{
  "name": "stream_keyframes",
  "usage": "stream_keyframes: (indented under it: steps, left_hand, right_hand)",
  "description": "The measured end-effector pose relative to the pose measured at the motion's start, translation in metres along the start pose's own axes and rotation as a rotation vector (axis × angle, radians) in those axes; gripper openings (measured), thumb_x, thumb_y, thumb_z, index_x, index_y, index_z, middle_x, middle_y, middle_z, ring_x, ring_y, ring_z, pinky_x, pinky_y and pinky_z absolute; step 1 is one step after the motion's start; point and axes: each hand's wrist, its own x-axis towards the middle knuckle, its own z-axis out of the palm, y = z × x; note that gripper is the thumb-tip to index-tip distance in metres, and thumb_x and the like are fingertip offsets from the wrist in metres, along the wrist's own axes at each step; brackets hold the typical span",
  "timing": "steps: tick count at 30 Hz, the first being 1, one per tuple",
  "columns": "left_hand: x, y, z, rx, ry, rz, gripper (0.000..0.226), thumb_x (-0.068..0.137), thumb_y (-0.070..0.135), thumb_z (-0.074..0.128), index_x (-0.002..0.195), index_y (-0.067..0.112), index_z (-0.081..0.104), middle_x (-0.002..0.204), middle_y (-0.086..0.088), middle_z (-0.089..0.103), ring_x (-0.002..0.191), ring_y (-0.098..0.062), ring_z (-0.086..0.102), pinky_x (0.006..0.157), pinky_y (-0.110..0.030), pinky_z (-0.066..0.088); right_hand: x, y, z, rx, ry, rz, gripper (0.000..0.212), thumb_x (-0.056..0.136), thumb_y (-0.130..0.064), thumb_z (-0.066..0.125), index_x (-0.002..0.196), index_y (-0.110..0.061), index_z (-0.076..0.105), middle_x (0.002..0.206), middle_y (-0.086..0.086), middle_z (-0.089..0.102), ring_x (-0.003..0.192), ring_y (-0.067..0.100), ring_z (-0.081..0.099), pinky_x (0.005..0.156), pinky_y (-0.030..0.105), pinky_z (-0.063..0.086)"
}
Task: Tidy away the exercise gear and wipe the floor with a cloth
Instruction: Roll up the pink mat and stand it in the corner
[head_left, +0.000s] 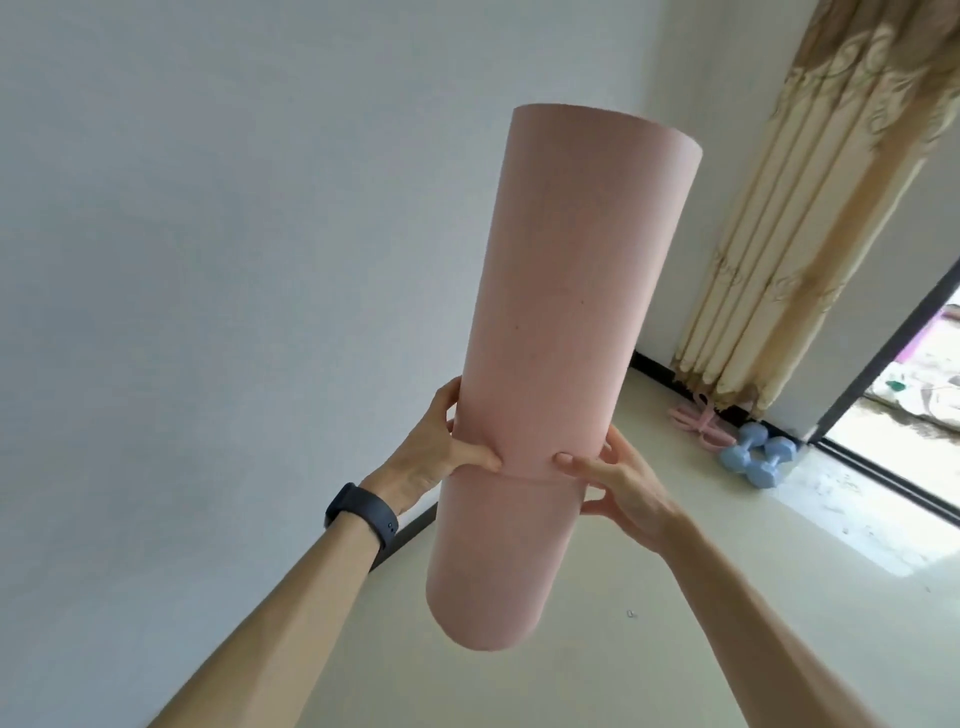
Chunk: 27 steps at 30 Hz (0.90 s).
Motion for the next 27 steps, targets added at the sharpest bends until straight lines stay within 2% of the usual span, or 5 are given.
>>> stream_keyframes:
  steps: [5,12,19,23,27]
  left_hand:
    - [0.076,0.035,0.100,-0.036,0.023,0.082,0.122,0.057,0.027,0.096,0.149,0.043,0.018,0.141,0.018,0.046,0.124,-0.004,0.054,0.102,-0.036,0.051]
    - [0.182,0.049,0.171,-0.112,0.069,0.044,0.118,0.049,0.028,0.101,0.144,0.045,0.033,0.136,0.017,0.056,0.118,-0.008,0.062,0.098,-0.043,0.055]
    - [0.321,0.046,0.222,-0.117,0.083,0.037,0.110,0.054,0.023,0.099,0.142,0.040,0.036,0.131,0.017,0.057,0.116,-0.005,0.061,0.095,-0.035,0.055]
    - [0.410,0.048,0.248,-0.157,0.083,0.011,0.103,0.057,0.018,0.098,0.138,0.038,0.038,0.126,0.016,0.058,0.112,-0.005,0.061,0.083,-0.025,0.054]
    - [0.485,0.056,0.274,-0.183,0.077,-0.036,0.101,0.056,0.016,0.098,0.136,0.034,0.038,0.126,0.010,0.059,0.112,-0.008,0.062,0.083,-0.025,0.054]
  right_hand:
    - [0.007,-0.037,-0.101,-0.067,0.149,-0.076,0.086,0.060,-0.036,0.093,0.135,-0.042,0.051,0.125,-0.011,0.067,0.111,0.020,0.069,0.083,0.055,0.060]
    - [0.050,-0.065,-0.204,-0.102,0.285,-0.070,0.089,0.055,-0.042,0.094,0.132,-0.046,0.051,0.117,-0.021,0.067,0.107,0.010,0.067,0.089,0.046,0.059]
    - [0.140,-0.070,-0.295,-0.054,0.395,-0.056,0.078,0.056,-0.036,0.091,0.125,-0.042,0.055,0.100,-0.030,0.068,0.105,0.009,0.066,0.077,0.033,0.053]
    - [0.204,-0.079,-0.354,-0.071,0.448,-0.014,0.081,0.055,-0.037,0.095,0.126,-0.042,0.056,0.114,-0.016,0.070,0.111,0.014,0.066,0.095,0.046,0.056]
    - [0.254,-0.095,-0.409,-0.084,0.489,0.030,0.080,0.057,-0.034,0.096,0.126,-0.043,0.057,0.117,-0.012,0.070,0.112,0.015,0.065,0.098,0.045,0.054]
